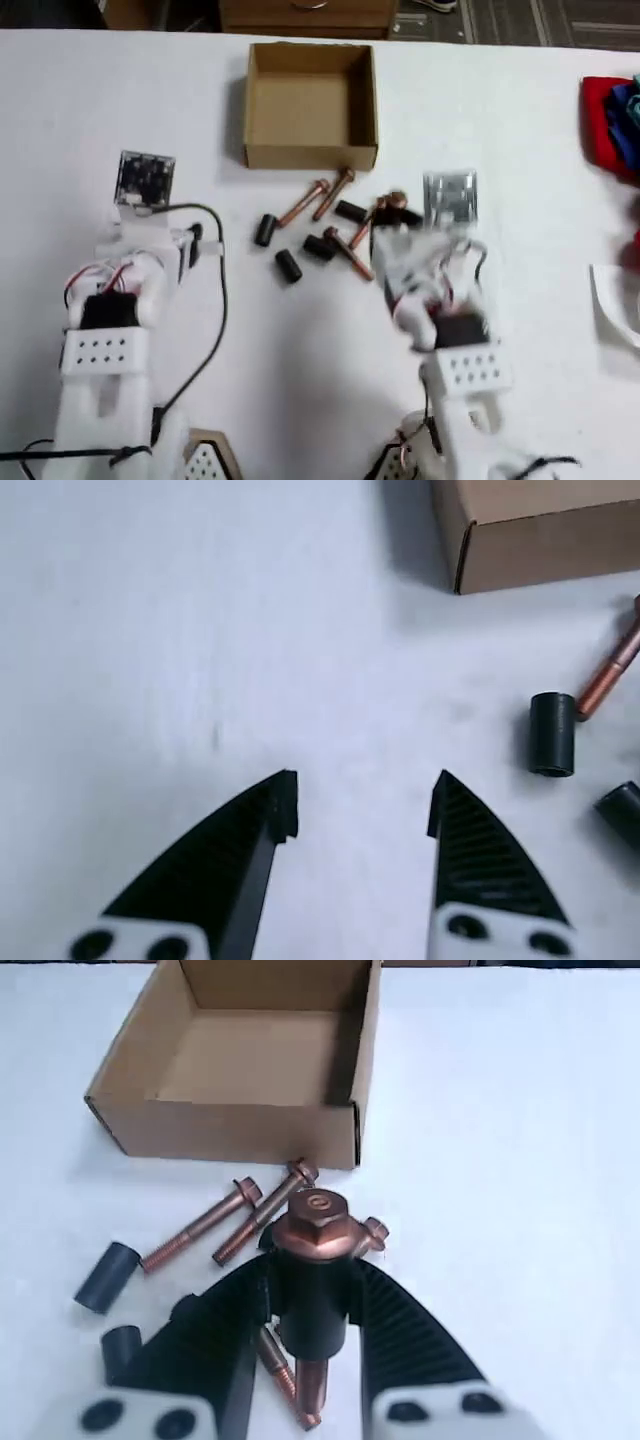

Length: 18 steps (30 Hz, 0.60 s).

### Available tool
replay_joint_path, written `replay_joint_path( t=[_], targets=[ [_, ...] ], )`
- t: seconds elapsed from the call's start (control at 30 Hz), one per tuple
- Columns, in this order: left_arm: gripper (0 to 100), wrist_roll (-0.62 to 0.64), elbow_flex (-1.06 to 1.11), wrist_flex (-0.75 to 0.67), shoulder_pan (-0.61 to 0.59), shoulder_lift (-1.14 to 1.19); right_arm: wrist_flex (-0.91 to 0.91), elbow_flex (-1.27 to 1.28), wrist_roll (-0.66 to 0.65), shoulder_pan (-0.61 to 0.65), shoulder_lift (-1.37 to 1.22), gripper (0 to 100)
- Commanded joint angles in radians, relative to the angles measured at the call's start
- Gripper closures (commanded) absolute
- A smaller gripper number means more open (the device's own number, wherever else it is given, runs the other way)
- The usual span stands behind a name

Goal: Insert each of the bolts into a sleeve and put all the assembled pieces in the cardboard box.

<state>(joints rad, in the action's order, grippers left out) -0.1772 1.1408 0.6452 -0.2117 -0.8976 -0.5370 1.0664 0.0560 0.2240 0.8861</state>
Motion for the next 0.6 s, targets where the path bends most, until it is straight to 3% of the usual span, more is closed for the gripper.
replay_joint_path(
  t=[0.0, 0.27, 0.43, 0.57],
  targets=[
    [78, -0.015, 0.030, -0.075, -0.012, 0.003, -0.105, -0.417, 0.009, -0.015, -0.257, 97.9],
    [78, -0.020, 0.111, -0.086, -0.014, 0.008, -0.357, -1.376, 0.018, -0.010, -0.995, 97.9],
    [78, -0.020, 0.203, -0.169, -0.015, 0.008, -0.565, -2.051, 0.078, -0.010, -1.455, 97.9],
    [78, -0.021, 0.225, -0.190, -0.015, 0.008, -0.630, -2.464, 0.074, 0.004, -1.765, 97.9]
  ],
)
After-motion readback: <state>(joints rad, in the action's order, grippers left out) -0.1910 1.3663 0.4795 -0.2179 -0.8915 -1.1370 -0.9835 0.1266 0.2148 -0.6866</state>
